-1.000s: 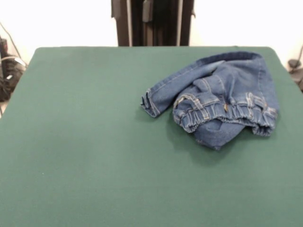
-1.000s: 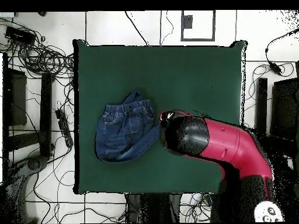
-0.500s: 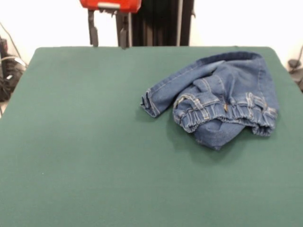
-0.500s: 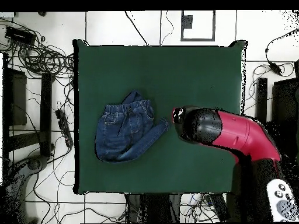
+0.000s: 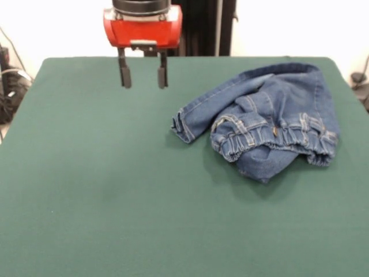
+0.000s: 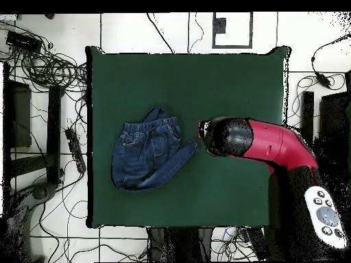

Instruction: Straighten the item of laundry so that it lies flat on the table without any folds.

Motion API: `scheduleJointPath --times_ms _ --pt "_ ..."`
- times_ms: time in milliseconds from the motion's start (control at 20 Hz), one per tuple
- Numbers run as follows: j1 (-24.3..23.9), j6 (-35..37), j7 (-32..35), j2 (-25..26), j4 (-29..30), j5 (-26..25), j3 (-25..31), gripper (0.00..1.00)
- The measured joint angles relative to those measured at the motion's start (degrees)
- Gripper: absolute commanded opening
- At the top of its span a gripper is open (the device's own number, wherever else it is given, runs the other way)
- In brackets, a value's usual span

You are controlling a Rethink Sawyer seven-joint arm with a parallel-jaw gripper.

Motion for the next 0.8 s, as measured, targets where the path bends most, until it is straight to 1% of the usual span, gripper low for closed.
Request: scheduleJointPath --times_ms 150,350,500,600,800 --pt "-1.1 0.2 0.0 0.1 0.0 0.0 2.1 1.0" --pt "-5.0 0.8 0.0 -0.4 0.2 0.1 7.3 1.0" --pt "-7.5 1.1 0.0 -0.8 0.2 0.0 10.1 1.0" --pt "-9.0 1.9 0.0 -1.0 0.2 0.0 11.4 1.0" --pt "-9.7 3.6 0.0 -1.0 0.2 -0.2 11.8 1.0"
